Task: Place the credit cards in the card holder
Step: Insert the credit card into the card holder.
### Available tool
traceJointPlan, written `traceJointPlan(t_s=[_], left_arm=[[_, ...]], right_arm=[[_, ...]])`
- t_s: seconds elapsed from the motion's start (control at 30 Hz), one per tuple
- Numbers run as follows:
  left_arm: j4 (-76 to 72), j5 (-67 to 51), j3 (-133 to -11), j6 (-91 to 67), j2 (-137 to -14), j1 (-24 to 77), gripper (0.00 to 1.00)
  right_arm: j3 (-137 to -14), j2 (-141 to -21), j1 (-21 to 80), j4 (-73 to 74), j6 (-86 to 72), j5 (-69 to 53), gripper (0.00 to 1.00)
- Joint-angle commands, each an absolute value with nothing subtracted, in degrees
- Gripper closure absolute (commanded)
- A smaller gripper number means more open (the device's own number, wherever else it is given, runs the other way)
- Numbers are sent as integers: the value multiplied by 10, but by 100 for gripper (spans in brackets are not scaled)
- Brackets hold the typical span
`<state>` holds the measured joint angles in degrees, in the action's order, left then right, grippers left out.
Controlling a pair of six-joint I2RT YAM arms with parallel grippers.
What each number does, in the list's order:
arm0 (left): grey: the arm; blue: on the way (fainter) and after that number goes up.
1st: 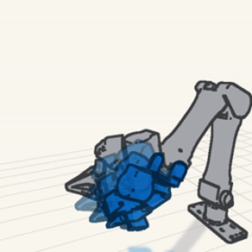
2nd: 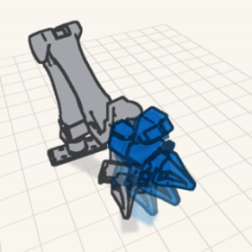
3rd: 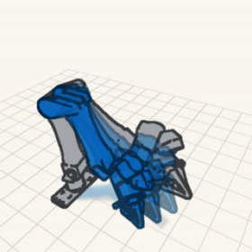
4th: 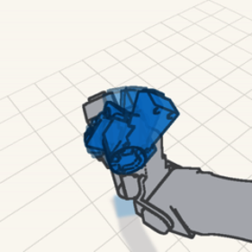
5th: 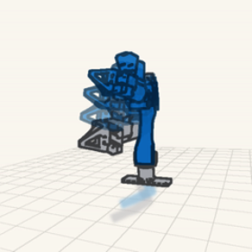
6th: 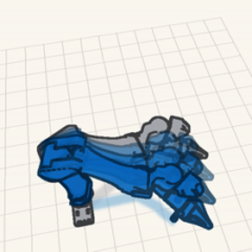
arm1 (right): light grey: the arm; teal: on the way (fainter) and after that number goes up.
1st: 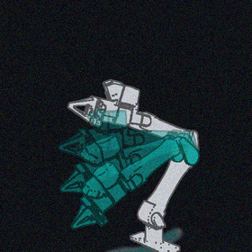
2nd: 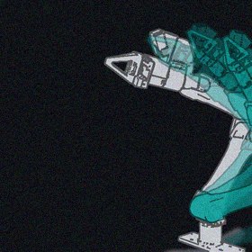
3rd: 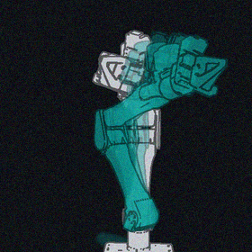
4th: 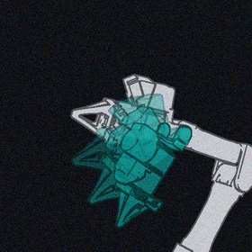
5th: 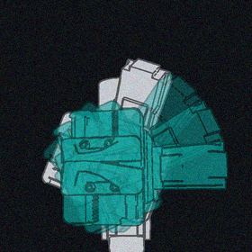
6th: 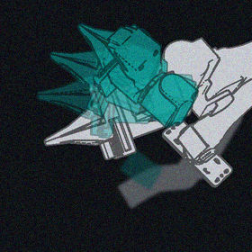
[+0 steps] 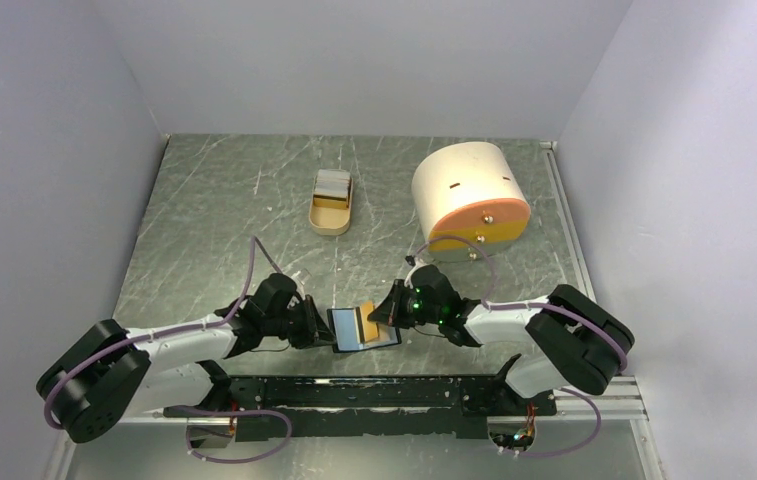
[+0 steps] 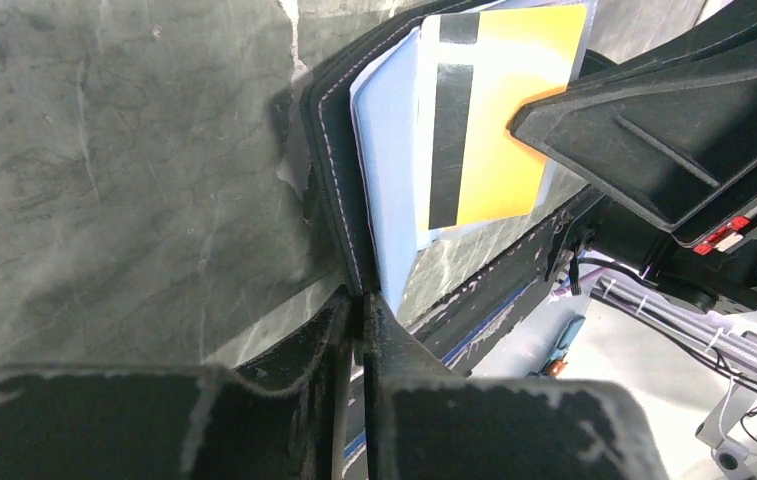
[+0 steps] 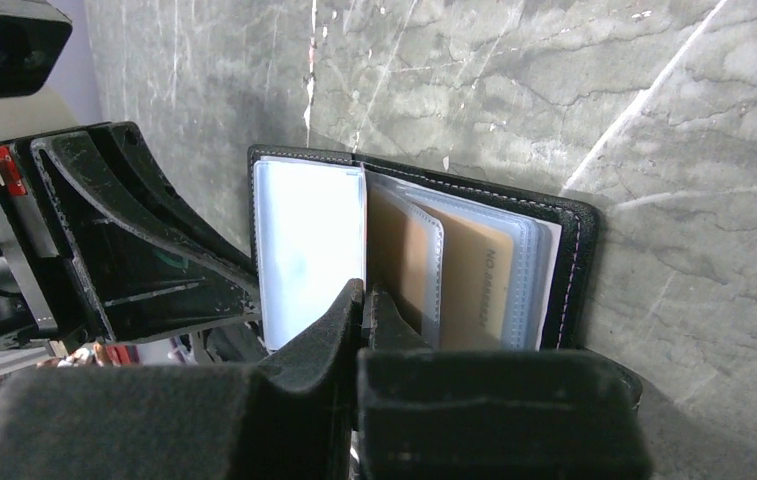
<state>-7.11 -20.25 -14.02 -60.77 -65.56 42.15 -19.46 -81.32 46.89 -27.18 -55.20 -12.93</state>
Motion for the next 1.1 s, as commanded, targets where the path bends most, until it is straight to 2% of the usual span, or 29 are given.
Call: traceJointPlan(t_s=[0.0,0.4,0.53,0.63,1.07], left_arm=[[-100,-212,-132,-602,-661,422,89],[-95,-210,-136,-599,-667,422,91],[-93,-208,-138,-598,-670,423,91],[-88,-206,-140,-596,-672,422,91],[-74,-202,-154,-587,-682,423,91]], right_arm=[[-183,-817,471,-269,-546,-145,100],[-163,-864,471,-379,-598,-199,100],[-176,-864,471,-332,-576,-185,95],[-181,-857,469,-303,-564,-182,100],[-214,-887,460,-223,-501,-191,100]])
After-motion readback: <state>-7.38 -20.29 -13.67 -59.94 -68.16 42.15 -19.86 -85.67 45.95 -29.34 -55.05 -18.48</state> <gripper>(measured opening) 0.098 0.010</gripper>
